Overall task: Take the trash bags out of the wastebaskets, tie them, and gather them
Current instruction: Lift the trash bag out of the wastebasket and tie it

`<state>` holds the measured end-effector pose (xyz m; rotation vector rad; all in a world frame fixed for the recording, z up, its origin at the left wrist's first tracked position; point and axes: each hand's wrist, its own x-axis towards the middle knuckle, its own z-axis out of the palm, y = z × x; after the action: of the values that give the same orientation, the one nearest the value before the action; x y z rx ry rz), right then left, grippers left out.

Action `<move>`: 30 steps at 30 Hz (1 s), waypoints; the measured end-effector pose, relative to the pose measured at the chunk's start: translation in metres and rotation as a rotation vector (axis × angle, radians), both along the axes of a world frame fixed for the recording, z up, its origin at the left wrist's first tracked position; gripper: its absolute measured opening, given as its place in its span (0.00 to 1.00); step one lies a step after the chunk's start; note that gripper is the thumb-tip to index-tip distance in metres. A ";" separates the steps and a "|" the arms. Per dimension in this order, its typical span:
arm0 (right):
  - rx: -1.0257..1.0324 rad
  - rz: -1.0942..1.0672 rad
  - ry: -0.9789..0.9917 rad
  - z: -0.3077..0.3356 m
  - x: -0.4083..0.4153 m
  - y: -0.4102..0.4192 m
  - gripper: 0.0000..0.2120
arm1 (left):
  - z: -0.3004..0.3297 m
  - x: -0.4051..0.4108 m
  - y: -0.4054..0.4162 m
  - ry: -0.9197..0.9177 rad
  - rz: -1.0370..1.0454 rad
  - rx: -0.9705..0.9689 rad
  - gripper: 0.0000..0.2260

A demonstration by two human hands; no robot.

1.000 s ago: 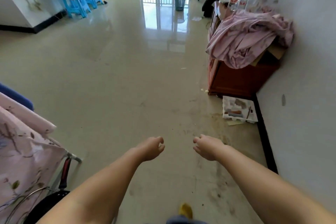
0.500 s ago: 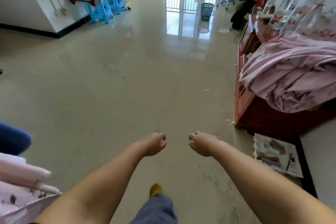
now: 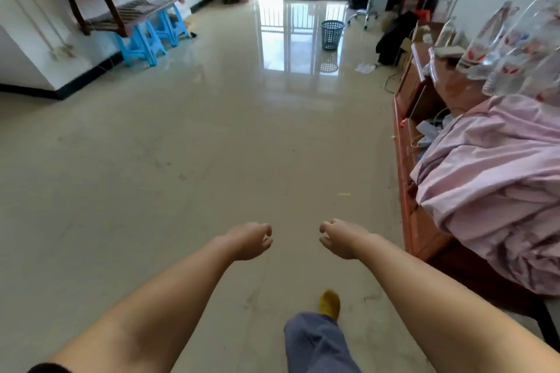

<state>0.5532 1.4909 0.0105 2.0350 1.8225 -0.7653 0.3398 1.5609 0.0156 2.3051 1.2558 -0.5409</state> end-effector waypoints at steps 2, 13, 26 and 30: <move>-0.009 0.023 -0.024 -0.003 0.033 0.051 0.21 | -0.002 0.029 0.048 -0.020 0.037 0.009 0.16; -0.067 0.131 -0.058 0.012 0.179 0.296 0.21 | -0.005 0.157 0.278 -0.048 0.195 -0.067 0.16; -0.050 0.114 -0.050 0.012 0.284 0.648 0.21 | -0.008 0.257 0.636 -0.011 0.164 -0.050 0.16; -0.059 0.095 -0.044 0.013 0.321 0.735 0.21 | -0.008 0.296 0.726 0.000 0.136 -0.068 0.16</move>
<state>0.8746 2.2259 0.0236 1.8985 1.8356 -0.7324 0.6357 2.2870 0.0081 2.1453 1.3614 -0.5284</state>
